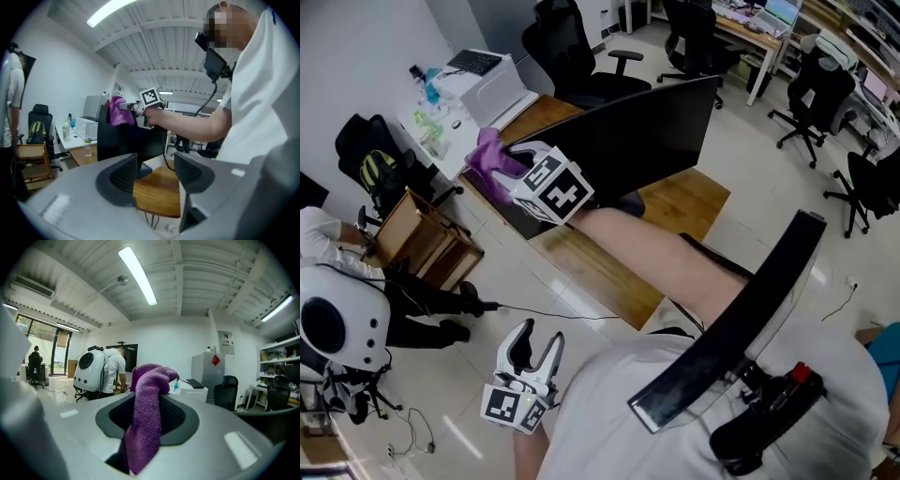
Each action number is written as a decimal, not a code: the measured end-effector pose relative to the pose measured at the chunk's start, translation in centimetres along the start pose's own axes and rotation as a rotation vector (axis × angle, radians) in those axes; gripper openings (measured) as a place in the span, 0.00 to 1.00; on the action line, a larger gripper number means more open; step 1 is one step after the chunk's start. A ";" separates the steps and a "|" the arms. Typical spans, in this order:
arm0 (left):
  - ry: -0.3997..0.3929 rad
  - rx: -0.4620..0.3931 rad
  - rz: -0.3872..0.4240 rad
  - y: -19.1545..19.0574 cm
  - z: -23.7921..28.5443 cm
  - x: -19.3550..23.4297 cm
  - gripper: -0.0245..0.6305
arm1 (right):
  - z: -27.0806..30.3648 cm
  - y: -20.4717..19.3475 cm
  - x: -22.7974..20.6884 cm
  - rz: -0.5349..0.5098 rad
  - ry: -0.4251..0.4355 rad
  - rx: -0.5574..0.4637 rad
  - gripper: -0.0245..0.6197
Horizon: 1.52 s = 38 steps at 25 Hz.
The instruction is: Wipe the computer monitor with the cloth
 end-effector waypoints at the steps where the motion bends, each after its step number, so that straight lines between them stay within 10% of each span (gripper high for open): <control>1: -0.011 0.002 0.003 0.0 0.4 -0.3 0.44 | -0.6 -0.3 -0.8 0.008 -0.013 0.004 0.24; 38: -0.210 0.030 0.030 0.8 11.0 -8.1 0.44 | -22.8 -5.7 -24.4 0.043 -0.429 0.067 0.24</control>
Point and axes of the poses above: the fingertips, and each gripper's own axes: z forward along the fingers, x to its left, y out of its top, the point moved 3 cm from there along -z, backward along the fingers, and after that the axes turned 1 degree about -x, right-handed, at the moved point
